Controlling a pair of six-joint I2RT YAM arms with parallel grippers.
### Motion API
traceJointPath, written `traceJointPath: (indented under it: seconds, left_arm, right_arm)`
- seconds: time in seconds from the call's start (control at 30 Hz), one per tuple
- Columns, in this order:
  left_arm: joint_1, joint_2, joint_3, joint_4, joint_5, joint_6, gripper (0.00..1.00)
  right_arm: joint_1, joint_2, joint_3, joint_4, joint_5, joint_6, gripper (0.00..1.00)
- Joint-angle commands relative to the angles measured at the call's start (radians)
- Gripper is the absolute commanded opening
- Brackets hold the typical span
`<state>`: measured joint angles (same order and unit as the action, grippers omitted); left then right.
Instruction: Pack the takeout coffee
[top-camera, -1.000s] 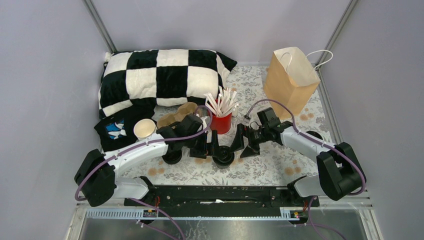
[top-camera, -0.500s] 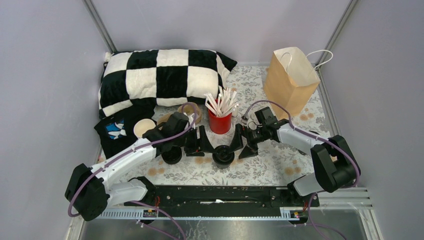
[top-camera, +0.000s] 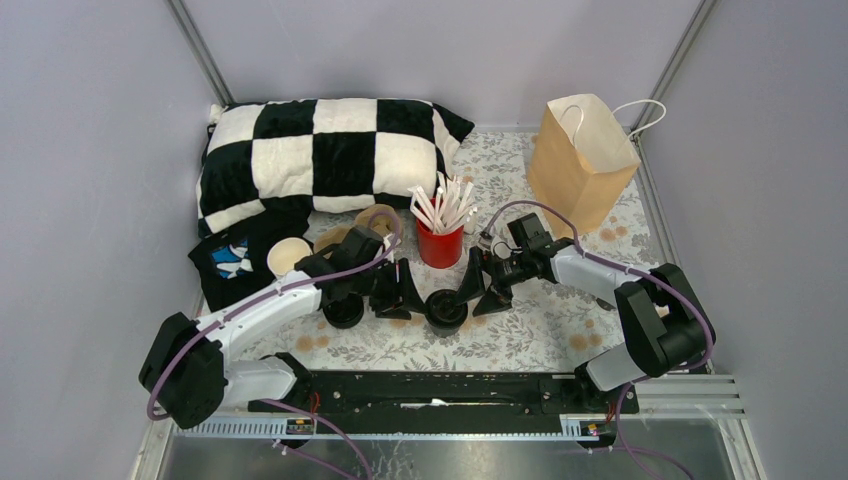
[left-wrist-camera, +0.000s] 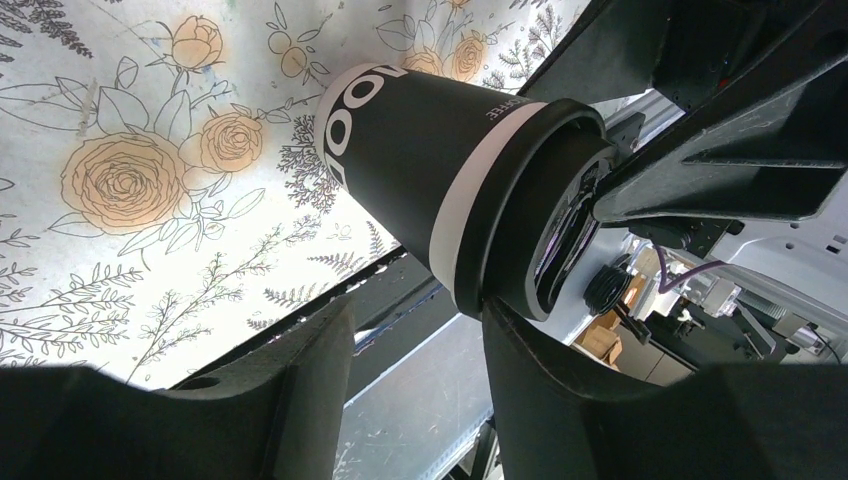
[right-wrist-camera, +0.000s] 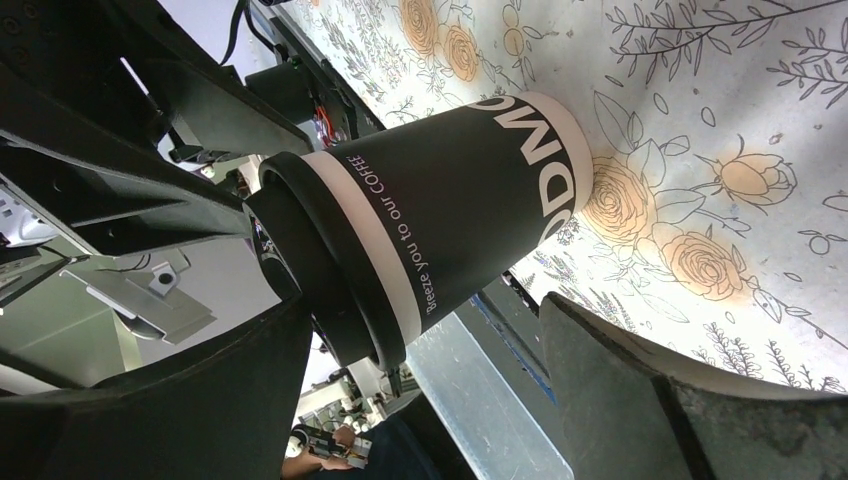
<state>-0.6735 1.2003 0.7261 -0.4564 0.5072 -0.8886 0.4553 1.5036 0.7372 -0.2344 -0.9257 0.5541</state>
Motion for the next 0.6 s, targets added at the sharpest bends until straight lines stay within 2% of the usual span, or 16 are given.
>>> traceJointPath:
  seconds: [0.0,0.17,0.33,0.5,0.57]
  left_arm:
    - [0.004,0.026,0.002,0.036,0.016,0.023,0.55]
    - [0.003,0.043,0.008,0.023,0.003,0.031,0.59]
    - [0.002,0.114,0.019,-0.089,-0.062,0.073,0.52]
    - [-0.018,0.147,-0.063,-0.146,-0.144,0.071,0.43]
    - [-0.042,0.176,-0.081,-0.157,-0.176,0.063,0.42]
  right_arm:
    - [-0.003,0.007,-0.007,0.013,0.014,-0.008,0.88]
    - [-0.003,0.009,-0.019,0.012,0.026,-0.013,0.87]
    - [-0.004,0.013,-0.072,0.058,0.065,0.016,0.85]
    - [-0.009,0.046,-0.205,0.200,0.116,0.099,0.84]
    - [-0.021,0.072,-0.222,0.204,0.140,0.101,0.84]
